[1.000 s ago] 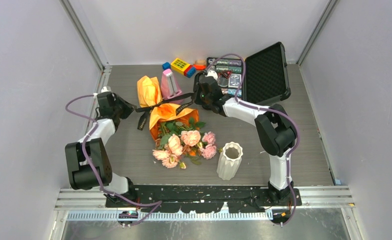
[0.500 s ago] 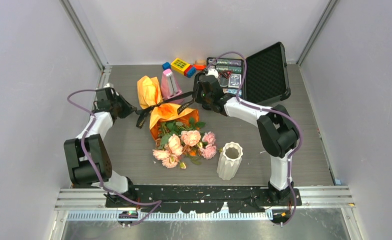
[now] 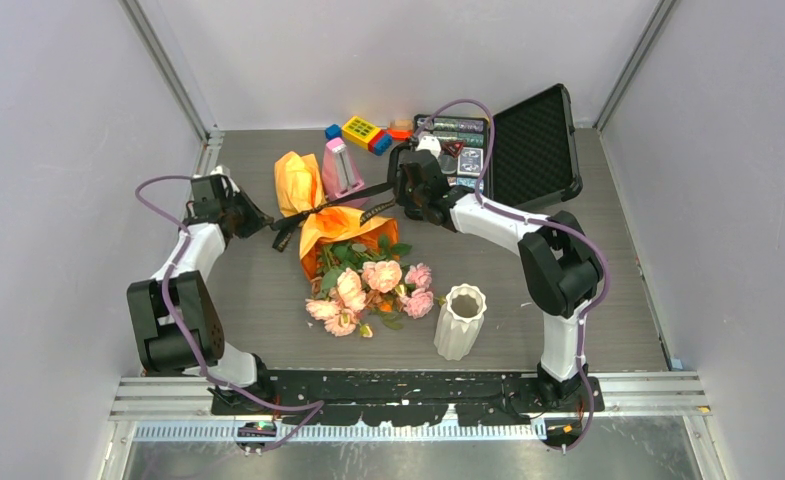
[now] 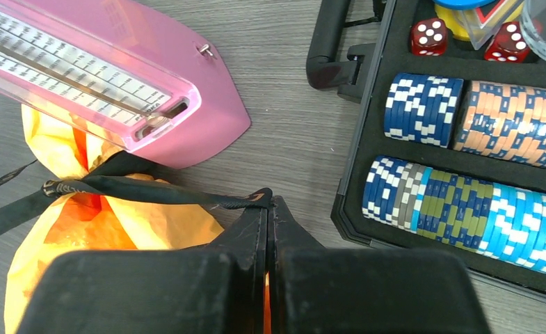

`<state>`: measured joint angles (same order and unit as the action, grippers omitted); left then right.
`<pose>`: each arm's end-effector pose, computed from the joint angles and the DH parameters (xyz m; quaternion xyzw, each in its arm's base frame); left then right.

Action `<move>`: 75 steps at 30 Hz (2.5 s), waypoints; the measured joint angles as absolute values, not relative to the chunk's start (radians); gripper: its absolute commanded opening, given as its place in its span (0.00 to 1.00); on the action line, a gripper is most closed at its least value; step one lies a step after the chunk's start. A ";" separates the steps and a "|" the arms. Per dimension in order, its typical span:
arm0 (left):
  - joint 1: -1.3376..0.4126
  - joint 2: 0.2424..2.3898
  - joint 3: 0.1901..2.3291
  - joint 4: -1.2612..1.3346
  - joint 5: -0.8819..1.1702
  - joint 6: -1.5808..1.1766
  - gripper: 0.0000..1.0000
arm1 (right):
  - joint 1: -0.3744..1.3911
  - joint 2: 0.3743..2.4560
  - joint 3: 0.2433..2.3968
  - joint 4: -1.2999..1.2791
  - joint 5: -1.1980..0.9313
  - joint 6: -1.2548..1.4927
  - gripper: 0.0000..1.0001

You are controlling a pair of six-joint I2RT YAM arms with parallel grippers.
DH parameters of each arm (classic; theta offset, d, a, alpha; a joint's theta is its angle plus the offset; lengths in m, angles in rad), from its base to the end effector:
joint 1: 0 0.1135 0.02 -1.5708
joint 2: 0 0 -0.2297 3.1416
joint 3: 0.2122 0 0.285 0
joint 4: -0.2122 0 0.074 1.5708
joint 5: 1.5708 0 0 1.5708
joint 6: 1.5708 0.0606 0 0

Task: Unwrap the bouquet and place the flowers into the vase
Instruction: Untie the ribbon from the wrapping paper.

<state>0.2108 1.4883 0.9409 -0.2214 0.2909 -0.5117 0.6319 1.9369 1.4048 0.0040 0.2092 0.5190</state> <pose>0.3607 0.0594 0.1569 -0.2690 0.8722 -0.1898 0.3619 0.4011 0.2780 0.1712 0.0033 0.8640 0.1936 0.4648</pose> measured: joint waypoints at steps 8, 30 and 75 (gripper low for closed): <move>0.212 1.505 0.991 -0.259 0.298 -0.480 0.00 | 0.632 1.934 1.405 -0.025 0.249 0.501 0.00; 0.234 1.525 1.019 -0.315 0.349 -0.459 0.00 | 0.632 1.872 1.339 -0.041 0.438 0.415 0.00; 0.340 1.530 1.030 -0.344 0.386 -0.459 0.00 | 0.607 1.807 1.324 -0.065 0.585 0.346 0.00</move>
